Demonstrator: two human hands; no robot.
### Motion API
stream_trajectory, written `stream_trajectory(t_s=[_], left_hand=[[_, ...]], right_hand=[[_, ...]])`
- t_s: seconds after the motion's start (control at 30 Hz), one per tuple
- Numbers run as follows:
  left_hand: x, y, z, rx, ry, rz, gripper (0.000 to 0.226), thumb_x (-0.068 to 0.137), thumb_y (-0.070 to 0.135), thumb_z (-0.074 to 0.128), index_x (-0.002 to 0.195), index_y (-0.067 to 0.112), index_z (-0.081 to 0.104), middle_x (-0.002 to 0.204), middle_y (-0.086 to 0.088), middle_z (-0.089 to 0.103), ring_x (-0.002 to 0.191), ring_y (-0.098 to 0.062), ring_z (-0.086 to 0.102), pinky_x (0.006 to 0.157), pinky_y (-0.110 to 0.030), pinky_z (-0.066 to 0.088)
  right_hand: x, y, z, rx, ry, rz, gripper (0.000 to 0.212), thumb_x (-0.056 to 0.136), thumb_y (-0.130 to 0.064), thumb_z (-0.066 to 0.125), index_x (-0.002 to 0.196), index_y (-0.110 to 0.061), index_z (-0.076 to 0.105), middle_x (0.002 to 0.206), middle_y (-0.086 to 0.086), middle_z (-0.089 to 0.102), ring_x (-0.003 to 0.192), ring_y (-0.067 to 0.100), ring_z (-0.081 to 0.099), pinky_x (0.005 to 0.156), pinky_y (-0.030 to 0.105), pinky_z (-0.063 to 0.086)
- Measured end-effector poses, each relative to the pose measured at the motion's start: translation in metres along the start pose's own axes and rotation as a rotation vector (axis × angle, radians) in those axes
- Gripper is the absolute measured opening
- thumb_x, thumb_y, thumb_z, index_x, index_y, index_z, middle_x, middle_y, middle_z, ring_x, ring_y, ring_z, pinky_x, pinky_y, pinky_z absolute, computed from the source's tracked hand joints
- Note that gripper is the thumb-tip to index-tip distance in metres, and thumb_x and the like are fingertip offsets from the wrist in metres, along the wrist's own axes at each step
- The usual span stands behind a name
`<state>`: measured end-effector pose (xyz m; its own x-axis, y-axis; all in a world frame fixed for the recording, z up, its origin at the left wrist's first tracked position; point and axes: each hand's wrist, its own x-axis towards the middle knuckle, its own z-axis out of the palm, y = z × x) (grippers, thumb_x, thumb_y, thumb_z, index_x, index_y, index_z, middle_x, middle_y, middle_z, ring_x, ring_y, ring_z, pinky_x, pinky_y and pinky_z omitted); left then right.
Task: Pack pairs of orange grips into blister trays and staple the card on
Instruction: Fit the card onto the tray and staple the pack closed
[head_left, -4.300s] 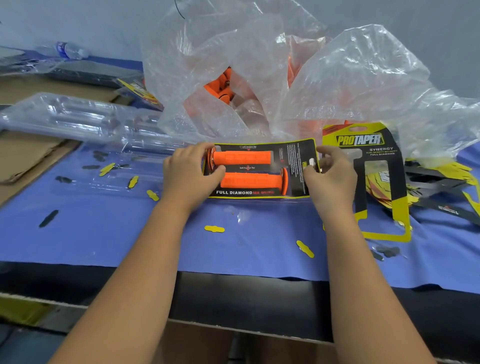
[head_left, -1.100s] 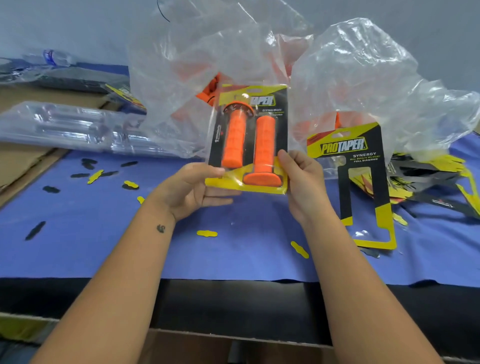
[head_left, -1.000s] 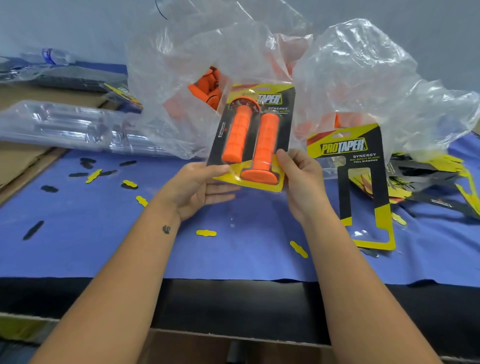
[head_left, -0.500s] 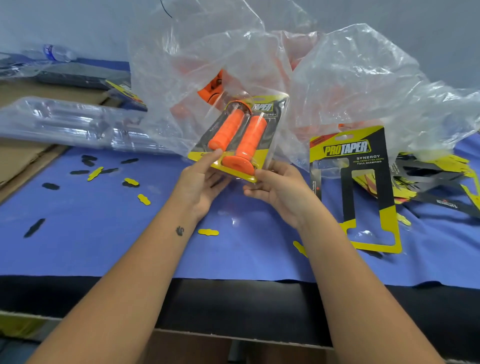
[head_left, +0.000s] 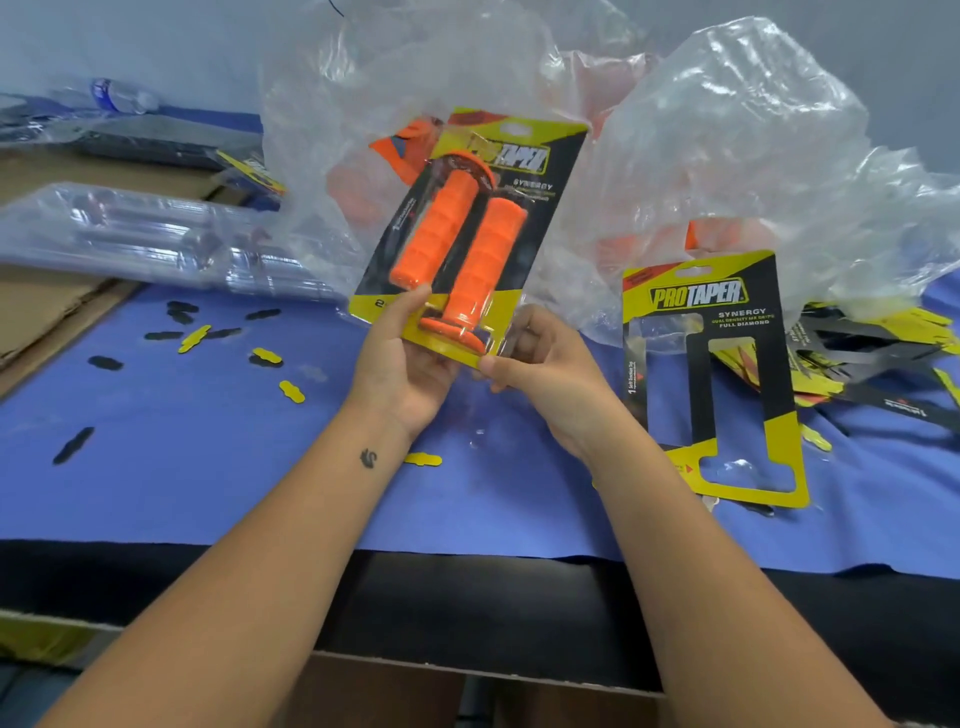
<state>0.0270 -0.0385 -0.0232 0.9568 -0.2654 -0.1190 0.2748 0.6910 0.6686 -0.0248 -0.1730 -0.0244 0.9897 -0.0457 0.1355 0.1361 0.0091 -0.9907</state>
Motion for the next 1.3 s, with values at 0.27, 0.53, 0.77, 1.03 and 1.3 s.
stream_trajectory(t_s=[0.27,0.53,0.77,1.03,1.3], left_hand=[[0.001,0.003,0.001,0.05,-0.028,0.049,0.025,0.096,0.012,0.047,0.074,0.012,0.057,0.063,-0.005,0.063,0.054,-0.018,0.061,0.052,-0.026,0.052],[-0.004,0.0,0.003,0.137,-0.083,0.105,0.006,0.08,0.018,0.062,0.079,0.013,0.065,0.077,-0.008,0.065,0.061,-0.019,0.063,0.054,-0.029,0.052],[0.002,-0.005,0.022,0.144,0.001,0.076,0.011,0.091,0.014,0.058,0.08,0.012,0.061,0.069,-0.006,0.066,0.055,-0.018,0.062,0.05,-0.027,0.051],[0.006,-0.015,0.04,-0.129,0.011,0.04,0.028,0.096,0.017,0.052,0.07,0.016,0.063,0.064,0.0,0.066,0.056,-0.015,0.062,0.051,-0.026,0.051],[-0.001,-0.022,0.031,-0.078,0.009,0.043,0.025,0.096,0.016,0.051,0.074,0.018,0.062,0.066,0.002,0.067,0.058,-0.013,0.062,0.05,-0.025,0.052]], right_hand=[[0.0,0.0,0.002,0.092,-0.044,0.018,0.01,0.089,-0.003,0.063,0.091,0.001,0.055,0.078,0.008,0.066,0.069,0.018,0.065,0.065,0.03,0.054],[0.002,-0.003,-0.003,0.019,0.107,-0.081,0.019,0.094,0.002,0.058,0.077,-0.003,0.05,0.068,0.015,0.061,0.063,0.024,0.057,0.059,0.026,0.049],[0.004,-0.009,-0.011,-0.043,0.194,-0.059,0.025,0.096,-0.006,0.058,0.072,-0.014,0.054,0.066,0.007,0.06,0.061,0.016,0.06,0.06,0.026,0.05],[-0.012,-0.007,-0.043,-0.985,0.097,0.174,0.045,0.096,-0.059,0.038,0.123,-0.03,0.06,0.12,-0.006,0.064,0.114,0.018,0.055,0.077,0.024,0.027],[-0.038,-0.022,-0.087,-0.719,0.473,-0.036,0.022,0.092,-0.022,0.054,0.078,-0.009,0.063,0.065,0.004,0.058,0.066,0.025,0.052,0.061,0.036,0.041]])
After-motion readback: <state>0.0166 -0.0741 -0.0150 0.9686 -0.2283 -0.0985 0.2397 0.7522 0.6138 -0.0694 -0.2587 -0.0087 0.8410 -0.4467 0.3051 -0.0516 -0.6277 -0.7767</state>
